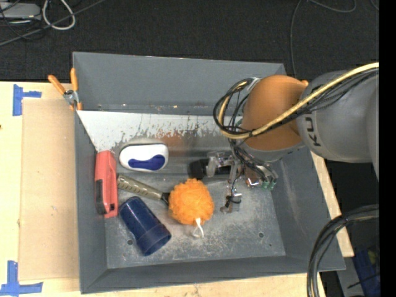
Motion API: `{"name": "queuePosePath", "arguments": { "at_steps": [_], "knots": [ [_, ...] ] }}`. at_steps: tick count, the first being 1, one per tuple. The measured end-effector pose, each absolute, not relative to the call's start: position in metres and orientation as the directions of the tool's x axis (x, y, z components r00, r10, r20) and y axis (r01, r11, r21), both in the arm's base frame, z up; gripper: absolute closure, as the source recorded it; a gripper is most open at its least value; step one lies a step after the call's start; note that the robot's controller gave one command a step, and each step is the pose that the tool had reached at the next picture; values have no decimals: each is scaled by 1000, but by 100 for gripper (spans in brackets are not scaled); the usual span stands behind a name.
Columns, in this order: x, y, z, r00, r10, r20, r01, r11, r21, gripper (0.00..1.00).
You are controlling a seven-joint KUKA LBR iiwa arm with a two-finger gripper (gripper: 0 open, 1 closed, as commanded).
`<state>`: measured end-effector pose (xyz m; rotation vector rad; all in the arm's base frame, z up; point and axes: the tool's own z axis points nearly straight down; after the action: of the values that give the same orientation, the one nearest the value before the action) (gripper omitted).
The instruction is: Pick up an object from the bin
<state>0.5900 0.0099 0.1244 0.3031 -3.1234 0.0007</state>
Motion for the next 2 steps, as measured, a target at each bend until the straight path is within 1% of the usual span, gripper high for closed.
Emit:
{"name": "queuePosePath", "arguments": {
  "at_steps": [1, 2],
  "knots": [
    [585, 55, 112, -862, -506, 8, -506, 862, 6, 0],
    [612, 65, 70, -836, -548, 10, -548, 836, -3, 0]
  ]
}}
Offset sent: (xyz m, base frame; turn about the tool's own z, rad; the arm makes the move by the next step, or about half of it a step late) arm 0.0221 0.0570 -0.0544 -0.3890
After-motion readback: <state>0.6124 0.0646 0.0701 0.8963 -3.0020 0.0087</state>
